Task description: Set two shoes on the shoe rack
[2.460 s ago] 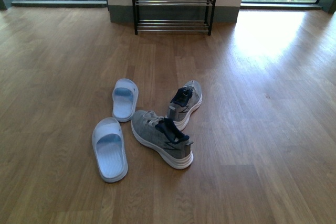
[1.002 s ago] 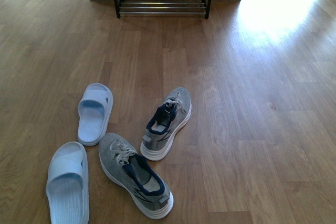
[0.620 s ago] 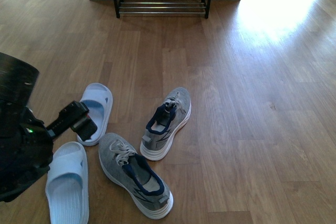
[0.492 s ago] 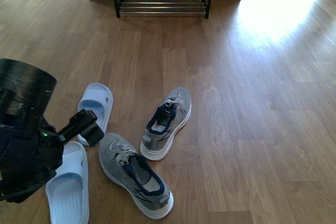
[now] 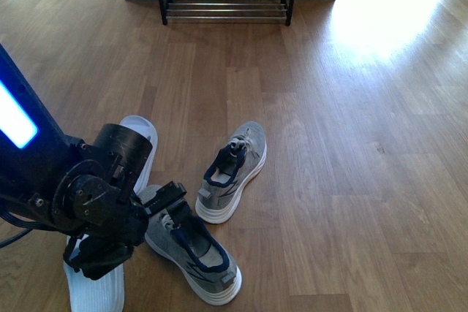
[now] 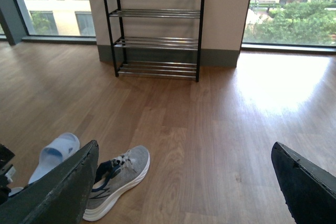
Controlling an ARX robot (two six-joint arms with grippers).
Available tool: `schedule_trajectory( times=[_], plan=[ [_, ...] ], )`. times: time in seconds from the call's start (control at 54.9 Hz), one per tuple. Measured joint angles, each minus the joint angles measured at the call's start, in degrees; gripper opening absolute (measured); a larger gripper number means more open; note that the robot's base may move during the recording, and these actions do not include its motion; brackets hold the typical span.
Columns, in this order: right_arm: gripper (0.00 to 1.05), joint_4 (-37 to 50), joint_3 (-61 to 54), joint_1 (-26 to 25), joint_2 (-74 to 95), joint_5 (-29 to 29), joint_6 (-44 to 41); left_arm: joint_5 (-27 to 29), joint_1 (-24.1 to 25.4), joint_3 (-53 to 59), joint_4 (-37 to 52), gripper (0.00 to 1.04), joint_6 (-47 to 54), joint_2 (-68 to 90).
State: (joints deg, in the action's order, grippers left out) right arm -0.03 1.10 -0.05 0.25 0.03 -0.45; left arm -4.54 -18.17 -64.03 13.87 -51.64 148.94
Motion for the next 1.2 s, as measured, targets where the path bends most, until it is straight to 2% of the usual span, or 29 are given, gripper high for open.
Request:
schedule_trajectory(
  times=[0.456, 0.693, 0.966, 1.203],
  plan=[
    [0.95, 0.00, 0.00, 0.00, 0.00, 0.00, 0.00, -1.20, -1.92, -10.62, 0.00, 0.95, -1.51, 11.47],
    [0.95, 0.00, 0.00, 0.00, 0.00, 0.00, 0.00, 0.72, -2.25, -11.47, -0.04, 0.62, -0.22, 12.41],
    [0.95, 0.00, 0.00, 0.00, 0.00, 0.00, 0.00, 4.39, -1.70, -10.49, -2.29, 0.02, 2.47, 11.43],
    [0.95, 0.00, 0.00, 0.00, 0.00, 0.00, 0.00, 8.07, -1.60, -9.35, -1.84, 0.02, 5.27, 10.62]
  ],
)
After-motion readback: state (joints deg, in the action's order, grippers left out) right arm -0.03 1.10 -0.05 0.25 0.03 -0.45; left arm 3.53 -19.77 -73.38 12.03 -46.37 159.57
